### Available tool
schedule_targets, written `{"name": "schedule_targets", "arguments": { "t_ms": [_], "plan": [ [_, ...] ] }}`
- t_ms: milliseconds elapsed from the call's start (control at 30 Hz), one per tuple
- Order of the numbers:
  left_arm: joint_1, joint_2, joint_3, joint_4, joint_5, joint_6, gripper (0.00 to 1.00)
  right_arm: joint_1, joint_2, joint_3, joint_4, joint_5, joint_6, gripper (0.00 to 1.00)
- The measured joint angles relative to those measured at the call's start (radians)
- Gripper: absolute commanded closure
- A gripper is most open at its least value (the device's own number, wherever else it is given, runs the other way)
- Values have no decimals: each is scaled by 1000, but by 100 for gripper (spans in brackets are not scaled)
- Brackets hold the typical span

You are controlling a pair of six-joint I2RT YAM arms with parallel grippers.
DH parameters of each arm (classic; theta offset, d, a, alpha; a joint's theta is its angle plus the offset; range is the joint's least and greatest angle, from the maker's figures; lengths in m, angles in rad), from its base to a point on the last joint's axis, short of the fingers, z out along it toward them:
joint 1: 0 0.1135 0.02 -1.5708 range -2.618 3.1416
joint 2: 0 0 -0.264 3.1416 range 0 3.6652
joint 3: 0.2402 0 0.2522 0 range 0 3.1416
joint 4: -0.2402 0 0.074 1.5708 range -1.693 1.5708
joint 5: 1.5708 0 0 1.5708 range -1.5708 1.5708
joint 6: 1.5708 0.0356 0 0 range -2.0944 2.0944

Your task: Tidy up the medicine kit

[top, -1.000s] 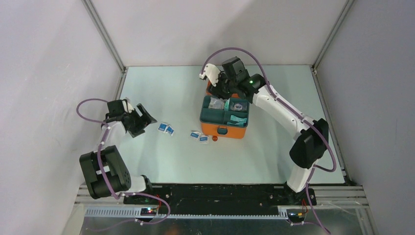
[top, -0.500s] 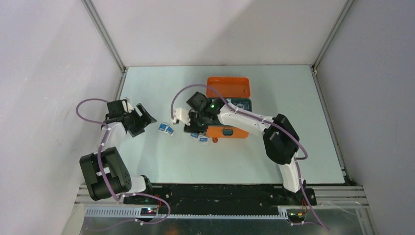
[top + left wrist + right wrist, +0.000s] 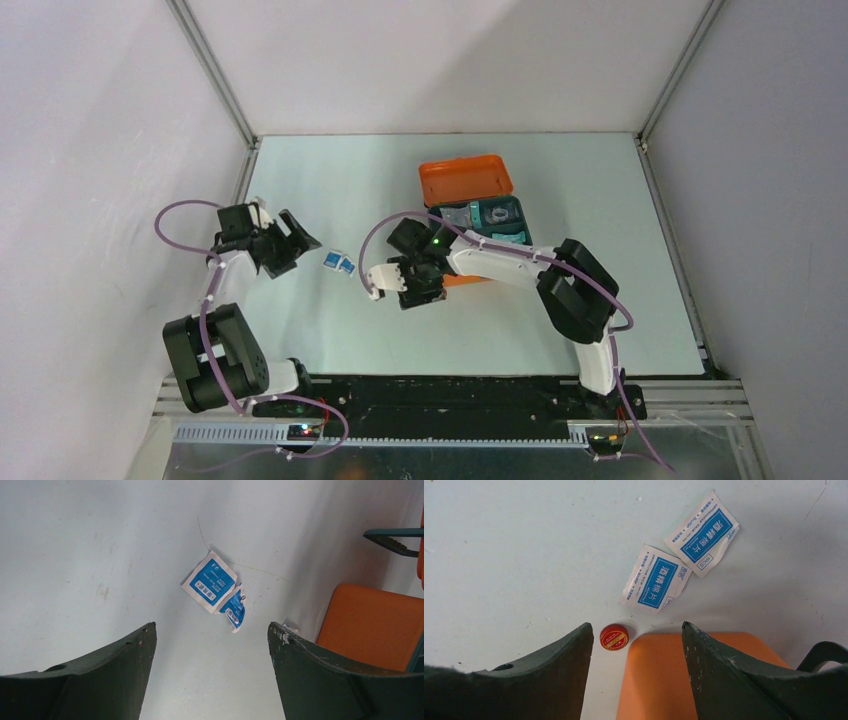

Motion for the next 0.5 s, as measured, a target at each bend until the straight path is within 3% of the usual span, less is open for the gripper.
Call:
{"name": "schedule_targets", "arguments": {
  "t_ms": [167, 500],
  "plan": [
    [0, 0, 0, 0, 1, 0, 13, -2, 21, 21, -22, -12, -5, 33],
    [0, 0, 0, 1, 15, -1, 13, -43, 187, 278, -93, -65, 143, 35]
  ]
}}
